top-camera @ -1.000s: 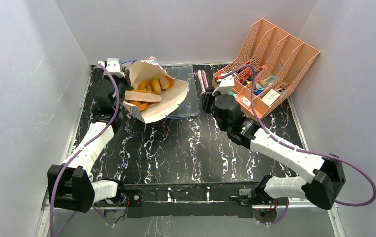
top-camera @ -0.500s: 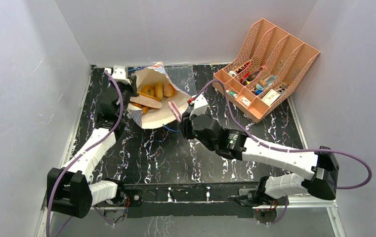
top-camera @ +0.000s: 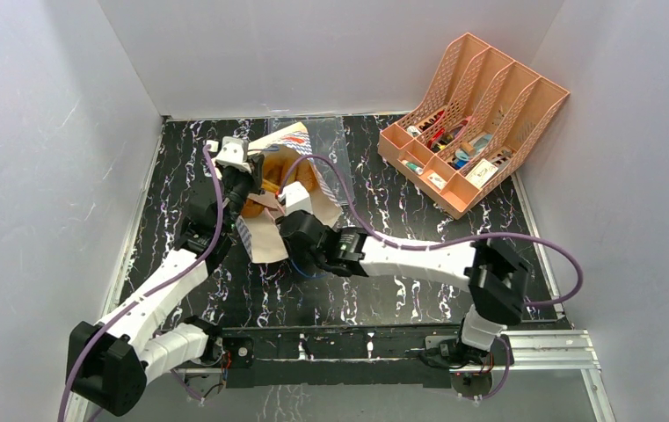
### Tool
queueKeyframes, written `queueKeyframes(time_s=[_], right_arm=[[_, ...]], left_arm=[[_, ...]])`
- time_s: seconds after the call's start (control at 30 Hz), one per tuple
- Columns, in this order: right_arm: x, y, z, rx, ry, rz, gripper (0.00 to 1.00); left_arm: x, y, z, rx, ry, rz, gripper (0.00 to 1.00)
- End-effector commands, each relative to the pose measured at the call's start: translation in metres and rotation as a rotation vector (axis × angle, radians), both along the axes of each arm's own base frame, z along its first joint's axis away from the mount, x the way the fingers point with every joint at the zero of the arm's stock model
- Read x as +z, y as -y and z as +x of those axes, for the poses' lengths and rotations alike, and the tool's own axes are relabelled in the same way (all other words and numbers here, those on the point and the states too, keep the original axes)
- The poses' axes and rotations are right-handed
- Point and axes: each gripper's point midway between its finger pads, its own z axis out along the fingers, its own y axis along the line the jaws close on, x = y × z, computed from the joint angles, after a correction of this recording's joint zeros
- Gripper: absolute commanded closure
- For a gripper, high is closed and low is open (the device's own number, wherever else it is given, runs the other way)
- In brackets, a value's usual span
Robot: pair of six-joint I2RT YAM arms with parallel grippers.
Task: Take the fake bread out of the paper bag
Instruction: Take out the fake bread from the paper bag.
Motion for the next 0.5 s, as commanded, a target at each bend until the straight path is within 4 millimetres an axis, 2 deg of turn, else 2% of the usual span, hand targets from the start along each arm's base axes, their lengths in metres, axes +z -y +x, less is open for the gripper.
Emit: queueKeyframes(time_s=[0.0,0.03,0.1,0.23,0.47], right_arm=[[0.011,-0.012,0.032,-0.028,0.065,0.009,0.67],[0.009,-0.010,0.035,-0.038,0.071,-0.006,0.67],[-0.009,-0.009,0.041,-0.051,0.069,-0.055,0.66],[-0.024,-0.005,0.051,-0.066,0.091,-0.107,0.66],[-0.033,-0.006,0.059,-0.069,0.130,-0.158,0.66]], left_arm=[[0.016,0.007,-0.009,-0.017,0.024,-0.037,1.00],[0.015,0.009,-0.009,-0.018,0.018,-0.038,1.00],[0.015,0.010,-0.009,-0.018,0.014,-0.043,1.00],[0.015,0.012,-0.007,-0.014,-0.010,-0.055,1.00],[0.016,0.017,-0.002,-0.016,-0.059,-0.064,1.00]])
